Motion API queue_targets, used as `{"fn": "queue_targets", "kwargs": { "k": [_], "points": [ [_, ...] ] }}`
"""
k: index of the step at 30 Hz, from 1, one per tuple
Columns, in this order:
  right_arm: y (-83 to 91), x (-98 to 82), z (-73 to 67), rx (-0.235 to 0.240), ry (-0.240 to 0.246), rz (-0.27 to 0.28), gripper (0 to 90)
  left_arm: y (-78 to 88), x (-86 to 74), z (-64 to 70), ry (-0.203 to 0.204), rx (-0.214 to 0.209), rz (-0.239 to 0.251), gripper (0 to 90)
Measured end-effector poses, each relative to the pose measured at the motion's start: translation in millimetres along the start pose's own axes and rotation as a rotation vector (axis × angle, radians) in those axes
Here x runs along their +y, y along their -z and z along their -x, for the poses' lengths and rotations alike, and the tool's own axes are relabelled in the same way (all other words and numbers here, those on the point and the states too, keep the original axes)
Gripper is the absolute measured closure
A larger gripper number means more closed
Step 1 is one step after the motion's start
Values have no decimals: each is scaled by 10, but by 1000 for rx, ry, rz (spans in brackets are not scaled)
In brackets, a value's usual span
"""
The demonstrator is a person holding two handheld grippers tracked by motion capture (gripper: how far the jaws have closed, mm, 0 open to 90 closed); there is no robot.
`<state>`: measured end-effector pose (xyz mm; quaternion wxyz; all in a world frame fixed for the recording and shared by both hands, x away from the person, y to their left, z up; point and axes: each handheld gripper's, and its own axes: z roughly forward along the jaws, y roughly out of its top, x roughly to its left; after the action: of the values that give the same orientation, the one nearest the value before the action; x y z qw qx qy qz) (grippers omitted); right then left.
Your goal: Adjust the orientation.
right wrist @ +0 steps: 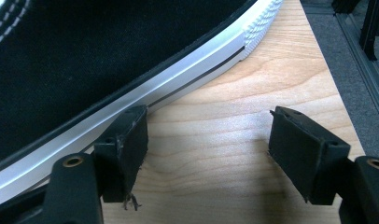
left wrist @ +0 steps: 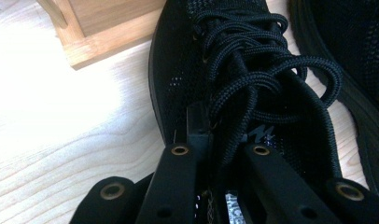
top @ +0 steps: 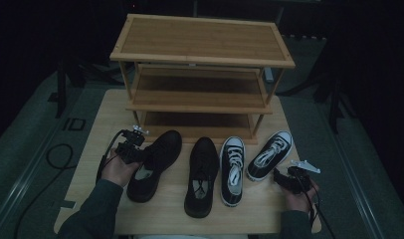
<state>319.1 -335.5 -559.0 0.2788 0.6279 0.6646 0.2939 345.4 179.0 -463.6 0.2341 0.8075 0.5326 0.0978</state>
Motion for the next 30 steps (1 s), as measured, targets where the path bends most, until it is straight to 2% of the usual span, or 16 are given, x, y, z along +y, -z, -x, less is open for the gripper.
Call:
{"fn": "queue_targets", "kwargs": {
  "k": [10,19,22,23,24,26,27,28,30],
  "points": [
    [0,0,0,0,0,0,281,6,120,-38,36,-16,51,870],
    [0,0,0,0,0,0,281,-73,292,-24,76,3,93,871],
    [0,0,0,0,0,0,281,-130,363,-34,98,25,114,871],
    [0,0,0,0,0,0,281,-181,417,-32,108,54,122,871],
    [0,0,0,0,0,0,281,-207,442,-33,116,63,125,871],
    [0,0,0,0,0,0,281,-235,466,-35,124,75,128,870],
    [0,0,0,0,0,0,281,-275,503,-51,149,82,143,871],
    [0,0,0,0,0,0,281,-275,503,-51,149,82,143,871],
    [0,0,0,0,0,0,282,-317,527,-64,174,88,170,871]
  ]
}}
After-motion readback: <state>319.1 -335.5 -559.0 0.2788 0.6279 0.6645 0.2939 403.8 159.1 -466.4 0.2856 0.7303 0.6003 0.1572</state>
